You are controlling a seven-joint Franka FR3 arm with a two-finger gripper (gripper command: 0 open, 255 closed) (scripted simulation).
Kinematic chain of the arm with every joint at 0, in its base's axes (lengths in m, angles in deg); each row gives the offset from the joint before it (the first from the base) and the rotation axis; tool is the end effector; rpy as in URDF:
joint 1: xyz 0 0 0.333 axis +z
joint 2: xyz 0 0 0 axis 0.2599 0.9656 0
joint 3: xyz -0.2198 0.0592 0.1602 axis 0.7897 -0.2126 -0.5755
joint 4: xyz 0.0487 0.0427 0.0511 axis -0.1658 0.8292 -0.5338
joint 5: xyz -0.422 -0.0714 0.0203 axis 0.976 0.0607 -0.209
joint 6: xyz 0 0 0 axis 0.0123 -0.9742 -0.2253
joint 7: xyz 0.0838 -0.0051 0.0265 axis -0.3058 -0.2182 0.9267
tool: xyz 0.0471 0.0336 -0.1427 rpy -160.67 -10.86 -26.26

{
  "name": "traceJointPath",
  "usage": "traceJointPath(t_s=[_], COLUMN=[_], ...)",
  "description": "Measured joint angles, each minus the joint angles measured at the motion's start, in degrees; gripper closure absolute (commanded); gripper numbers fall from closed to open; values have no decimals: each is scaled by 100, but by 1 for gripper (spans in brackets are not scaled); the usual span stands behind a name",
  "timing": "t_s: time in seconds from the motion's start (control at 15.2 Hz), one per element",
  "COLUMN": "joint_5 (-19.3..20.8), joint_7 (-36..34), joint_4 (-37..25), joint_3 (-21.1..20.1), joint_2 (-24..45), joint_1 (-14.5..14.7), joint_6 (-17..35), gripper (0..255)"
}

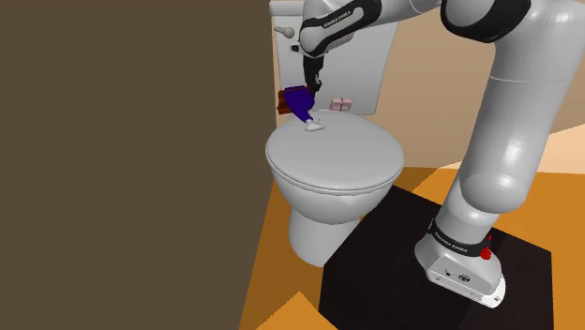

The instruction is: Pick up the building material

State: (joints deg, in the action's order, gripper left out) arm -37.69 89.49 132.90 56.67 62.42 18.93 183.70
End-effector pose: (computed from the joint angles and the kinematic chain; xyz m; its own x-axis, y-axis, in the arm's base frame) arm 0.6417 -0.1455 0.3907 0.5249 0.8475 -0.0789 0.8316 -0.4908 0.2601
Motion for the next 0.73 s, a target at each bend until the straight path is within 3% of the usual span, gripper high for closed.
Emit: traceJointPath(t_s=[0.73], joint_5=[-38], joint_7=[127], joint_4=[-694], joint_3=[-1], joint_2=[-101], joint_1=[1], joint_6=[-782], gripper=[255])
